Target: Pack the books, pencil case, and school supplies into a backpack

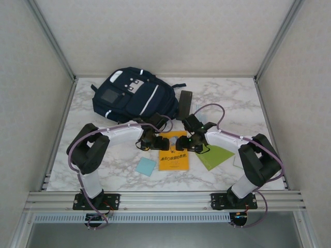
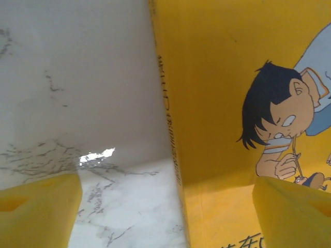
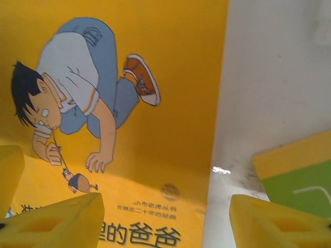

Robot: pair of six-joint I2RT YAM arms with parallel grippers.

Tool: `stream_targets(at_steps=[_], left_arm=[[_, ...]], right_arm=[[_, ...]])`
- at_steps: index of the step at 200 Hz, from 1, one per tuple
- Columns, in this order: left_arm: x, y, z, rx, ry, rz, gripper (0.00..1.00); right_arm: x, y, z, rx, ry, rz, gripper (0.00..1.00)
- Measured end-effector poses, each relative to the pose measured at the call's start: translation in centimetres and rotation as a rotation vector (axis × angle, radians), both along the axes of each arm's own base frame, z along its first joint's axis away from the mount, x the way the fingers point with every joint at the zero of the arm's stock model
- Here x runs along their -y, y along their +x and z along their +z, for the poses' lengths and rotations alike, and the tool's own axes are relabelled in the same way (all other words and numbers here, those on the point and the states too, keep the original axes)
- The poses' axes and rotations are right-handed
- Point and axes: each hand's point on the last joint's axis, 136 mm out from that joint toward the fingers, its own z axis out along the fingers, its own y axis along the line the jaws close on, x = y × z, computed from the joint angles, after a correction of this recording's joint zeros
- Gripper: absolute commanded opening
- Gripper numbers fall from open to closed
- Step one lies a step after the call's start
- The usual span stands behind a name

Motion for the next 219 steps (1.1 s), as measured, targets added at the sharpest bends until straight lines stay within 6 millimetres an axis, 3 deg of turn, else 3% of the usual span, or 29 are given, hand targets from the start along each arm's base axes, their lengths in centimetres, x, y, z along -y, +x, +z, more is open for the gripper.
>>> stream_targets(at_steps=[60,89,125,166,182,219], left_arm=[[-0.3,0.1,-0.3,0.002,0.019,0.015,0.74],[-0.7,0.2,-0.4,0.003,0.037,0.027,0.59],[-0.4,0.2,-0.4,-0.002,0.029,0.026,0.58],[-0.3,0.2,-0.4,-0.005,0.030,0.026,0.58],[-0.3,0.2,-0.4,-0.006,0.029,0.026,0.61],[0.1,0.7,0.3,-0.006,-0.018,0.042,0.86]], right_arm=[[-1.4,-0.4,-0.3,0.002,0.067,0.007,0.51],[-1.9,-0.6,1.1,0.013,0.120,0.009,0.47],[-3.0,-0.3,4.2,0.068,0.221,0.019,0.39],[-3.9,-0.4,3.2,0.033,0.260,0.014,0.24],[-4.0,-0.4,2.8,0.025,0.255,0.014,0.00],[-3.7,-0.4,2.9,0.020,0.247,0.007,0.00]])
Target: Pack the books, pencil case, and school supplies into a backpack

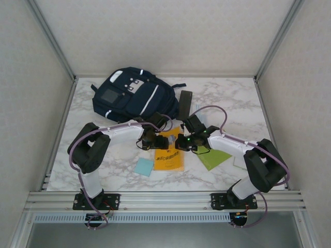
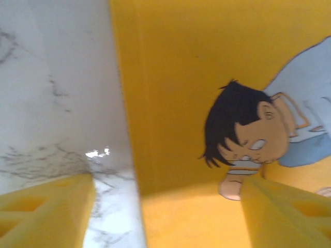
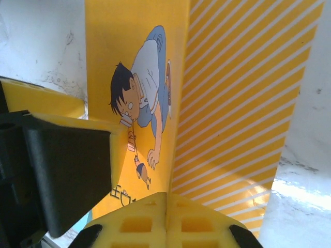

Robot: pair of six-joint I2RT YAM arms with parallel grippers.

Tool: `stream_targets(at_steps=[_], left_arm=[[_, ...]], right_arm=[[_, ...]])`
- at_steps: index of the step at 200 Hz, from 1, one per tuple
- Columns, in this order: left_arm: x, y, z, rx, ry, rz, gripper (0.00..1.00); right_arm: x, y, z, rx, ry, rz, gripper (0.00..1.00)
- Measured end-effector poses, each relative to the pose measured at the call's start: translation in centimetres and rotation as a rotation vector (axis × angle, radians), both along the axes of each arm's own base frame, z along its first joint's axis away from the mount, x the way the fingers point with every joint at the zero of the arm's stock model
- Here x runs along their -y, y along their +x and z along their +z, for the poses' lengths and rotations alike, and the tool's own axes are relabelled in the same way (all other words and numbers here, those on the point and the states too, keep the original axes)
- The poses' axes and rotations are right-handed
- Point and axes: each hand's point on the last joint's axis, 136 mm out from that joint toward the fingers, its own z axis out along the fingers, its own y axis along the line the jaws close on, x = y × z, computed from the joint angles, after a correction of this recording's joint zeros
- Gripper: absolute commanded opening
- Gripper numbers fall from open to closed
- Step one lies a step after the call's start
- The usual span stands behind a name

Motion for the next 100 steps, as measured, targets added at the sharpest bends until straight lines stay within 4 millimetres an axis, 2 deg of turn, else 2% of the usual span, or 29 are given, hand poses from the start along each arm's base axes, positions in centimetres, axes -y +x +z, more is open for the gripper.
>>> stream_targets(at_steps=[27,52,79,100], left_arm=[[-0.2,1.9,2.6,0.047,-0.126,0.055,0.92],[-0.5,3.5,5.0,0.096,-0.301,0.125,0.94],[0.3,3.6,4.9,0.077,-0.424,0.154,0.94],[1.2,3.4,4.5,0.053,-0.498,0.166,0.95]], right_arm=[[0.3,0.3,1.1,0.004,0.033,-0.003,0.00],[-0.2,1.3,3.8,0.025,0.119,0.005,0.00],[-1.7,2.4,6.9,0.065,0.216,0.041,0.00],[-2.4,2.6,8.3,0.075,0.268,0.063,0.00]])
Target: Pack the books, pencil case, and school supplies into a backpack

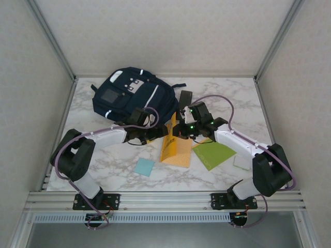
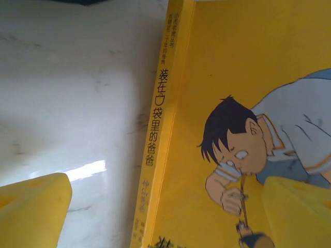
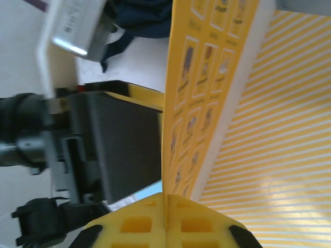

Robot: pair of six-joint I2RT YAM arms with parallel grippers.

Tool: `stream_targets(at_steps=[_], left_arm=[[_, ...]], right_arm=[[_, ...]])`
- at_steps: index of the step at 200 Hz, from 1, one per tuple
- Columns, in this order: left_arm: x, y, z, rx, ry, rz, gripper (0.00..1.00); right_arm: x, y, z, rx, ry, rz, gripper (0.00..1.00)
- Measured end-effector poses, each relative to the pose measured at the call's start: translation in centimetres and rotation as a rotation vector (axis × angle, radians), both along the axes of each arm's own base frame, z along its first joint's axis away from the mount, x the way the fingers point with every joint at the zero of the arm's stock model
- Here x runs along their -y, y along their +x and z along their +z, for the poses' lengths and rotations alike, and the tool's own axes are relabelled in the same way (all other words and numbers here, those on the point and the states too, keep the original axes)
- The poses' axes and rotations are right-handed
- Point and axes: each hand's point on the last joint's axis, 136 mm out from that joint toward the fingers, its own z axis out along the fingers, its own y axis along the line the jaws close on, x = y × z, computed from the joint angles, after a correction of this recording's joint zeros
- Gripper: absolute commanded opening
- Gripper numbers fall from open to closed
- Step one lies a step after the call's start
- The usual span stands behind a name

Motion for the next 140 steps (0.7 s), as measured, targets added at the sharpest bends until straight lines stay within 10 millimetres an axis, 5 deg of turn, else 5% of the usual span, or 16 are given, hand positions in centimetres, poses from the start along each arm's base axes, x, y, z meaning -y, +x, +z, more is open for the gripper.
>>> stream_targets(at_steps=[66,140], left_arm=[[2.3,1.1,-1.1,-0.062,-0.218,0.051,0.95],[4.2,2.9,-0.4,-0.108,-0.422,0.068,0.92]], right_arm=[[0.4,0.0,3.0,0.034,0.125,0.004,0.00],[3.3,-1.4,-2.5,-0.070,0.210,-0.072,0.00]])
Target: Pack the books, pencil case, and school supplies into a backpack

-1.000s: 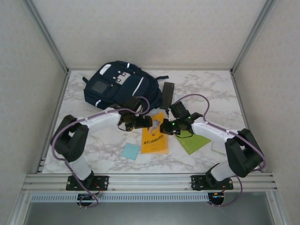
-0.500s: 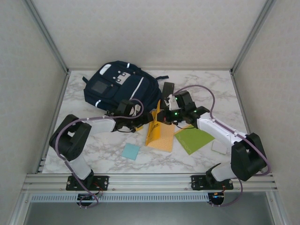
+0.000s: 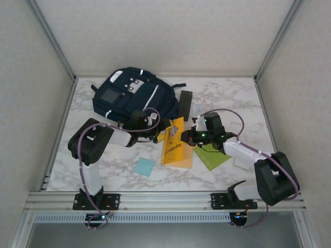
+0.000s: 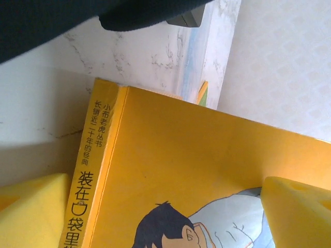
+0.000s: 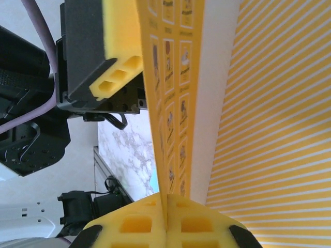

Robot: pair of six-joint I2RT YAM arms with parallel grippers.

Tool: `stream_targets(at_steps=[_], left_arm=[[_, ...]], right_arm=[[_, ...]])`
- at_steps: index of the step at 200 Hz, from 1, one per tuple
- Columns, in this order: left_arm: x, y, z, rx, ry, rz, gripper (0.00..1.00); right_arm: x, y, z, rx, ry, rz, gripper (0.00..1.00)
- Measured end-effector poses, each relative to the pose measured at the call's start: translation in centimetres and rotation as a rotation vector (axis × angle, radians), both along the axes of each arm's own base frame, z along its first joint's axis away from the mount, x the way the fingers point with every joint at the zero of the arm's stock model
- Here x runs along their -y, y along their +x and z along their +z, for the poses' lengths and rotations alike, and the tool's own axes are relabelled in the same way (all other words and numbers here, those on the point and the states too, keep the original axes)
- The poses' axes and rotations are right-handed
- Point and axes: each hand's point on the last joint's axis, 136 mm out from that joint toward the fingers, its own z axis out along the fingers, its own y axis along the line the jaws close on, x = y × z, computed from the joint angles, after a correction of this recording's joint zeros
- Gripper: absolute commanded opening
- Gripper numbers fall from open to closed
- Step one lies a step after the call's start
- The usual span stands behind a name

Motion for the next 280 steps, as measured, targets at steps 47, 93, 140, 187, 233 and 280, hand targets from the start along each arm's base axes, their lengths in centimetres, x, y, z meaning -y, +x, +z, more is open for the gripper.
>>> stream_targets(at_steps=[47,93,140,187,233,280], left_arm=[[0.3,0.1,-0.2,-0.011,0.018,-0.020,0.86],[0.5,-0.2,-0.6,0.006,0.076,-0.067,0.83],[1.1,-1.2,-1.0,0.004,0.118,-0.123,0.79],[1.4,-1.9,-1.0,0.014,0.146,-0.154,0.87],[0.2,-2.0,0.0,-0.016,0.169,-0.138,0.93],[-2.7,2.3,5.3,0.042,0.155,-0.025,0.94]], right_arm=[[2.4,-0.1,-2.6,-0.036,-0.045,-0.060,0.00],[5.7,-1.2,-6.7,-0.139,-0.201,-0.137,0.00],[7.5,-1.8,-9.7,-0.217,-0.346,-0.171,0.00],[6.6,-0.2,-9.7,-0.227,-0.370,-0.148,0.00],[5.6,1.5,-5.4,-0.170,-0.353,-0.131,0.00],[2.8,7.0,5.5,0.049,-0.238,-0.119,0.00]])
